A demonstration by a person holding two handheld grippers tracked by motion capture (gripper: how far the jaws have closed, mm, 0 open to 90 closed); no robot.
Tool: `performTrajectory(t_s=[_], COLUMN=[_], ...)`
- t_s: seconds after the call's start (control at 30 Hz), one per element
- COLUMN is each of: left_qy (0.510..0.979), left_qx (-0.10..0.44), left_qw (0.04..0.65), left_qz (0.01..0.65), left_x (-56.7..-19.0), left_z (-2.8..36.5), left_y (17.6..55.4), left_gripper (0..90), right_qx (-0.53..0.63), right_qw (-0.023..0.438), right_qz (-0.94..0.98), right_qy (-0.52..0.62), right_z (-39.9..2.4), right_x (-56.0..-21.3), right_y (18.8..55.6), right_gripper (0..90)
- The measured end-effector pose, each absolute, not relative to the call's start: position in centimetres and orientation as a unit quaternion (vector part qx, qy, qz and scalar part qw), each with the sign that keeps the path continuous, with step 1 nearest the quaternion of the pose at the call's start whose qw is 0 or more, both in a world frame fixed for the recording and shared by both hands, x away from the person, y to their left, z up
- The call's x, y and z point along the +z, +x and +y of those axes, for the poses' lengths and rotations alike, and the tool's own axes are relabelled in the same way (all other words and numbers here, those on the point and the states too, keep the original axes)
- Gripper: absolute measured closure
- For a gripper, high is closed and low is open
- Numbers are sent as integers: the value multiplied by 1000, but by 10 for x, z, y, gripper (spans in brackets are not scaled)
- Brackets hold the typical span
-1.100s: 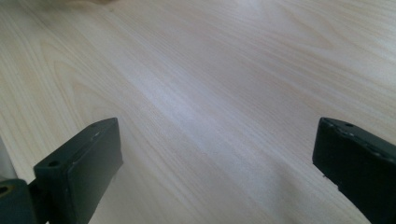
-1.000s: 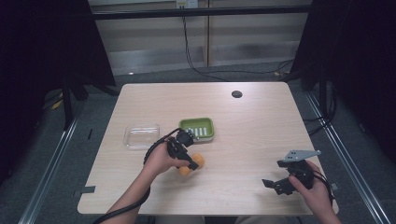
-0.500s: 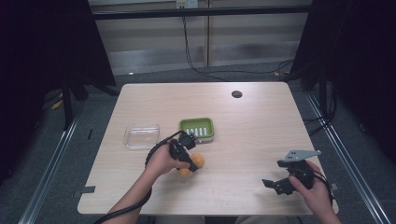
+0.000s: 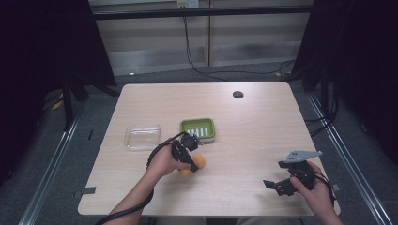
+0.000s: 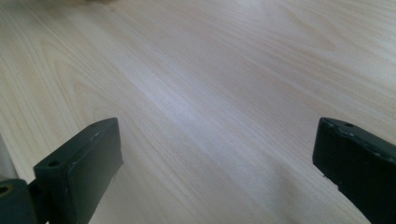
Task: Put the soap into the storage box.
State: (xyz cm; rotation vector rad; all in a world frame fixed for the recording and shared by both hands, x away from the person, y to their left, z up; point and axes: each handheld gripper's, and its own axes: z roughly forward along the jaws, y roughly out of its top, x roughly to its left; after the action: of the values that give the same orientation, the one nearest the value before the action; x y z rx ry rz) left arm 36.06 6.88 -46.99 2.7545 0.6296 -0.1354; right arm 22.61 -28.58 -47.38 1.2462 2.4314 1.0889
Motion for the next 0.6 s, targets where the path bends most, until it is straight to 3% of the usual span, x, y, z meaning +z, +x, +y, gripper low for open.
performTrajectory(t_s=[0.6], left_qy=[960], left_qx=[-52], left_qw=[149], left_qz=[232], left_x=[-454], left_z=[70], left_y=[362], left_gripper=[495], right_qx=[369], right_qw=[98], right_qz=[821], right_qy=[425], right_z=[-287], right_x=[-474], right_y=[226], right_gripper=[13])
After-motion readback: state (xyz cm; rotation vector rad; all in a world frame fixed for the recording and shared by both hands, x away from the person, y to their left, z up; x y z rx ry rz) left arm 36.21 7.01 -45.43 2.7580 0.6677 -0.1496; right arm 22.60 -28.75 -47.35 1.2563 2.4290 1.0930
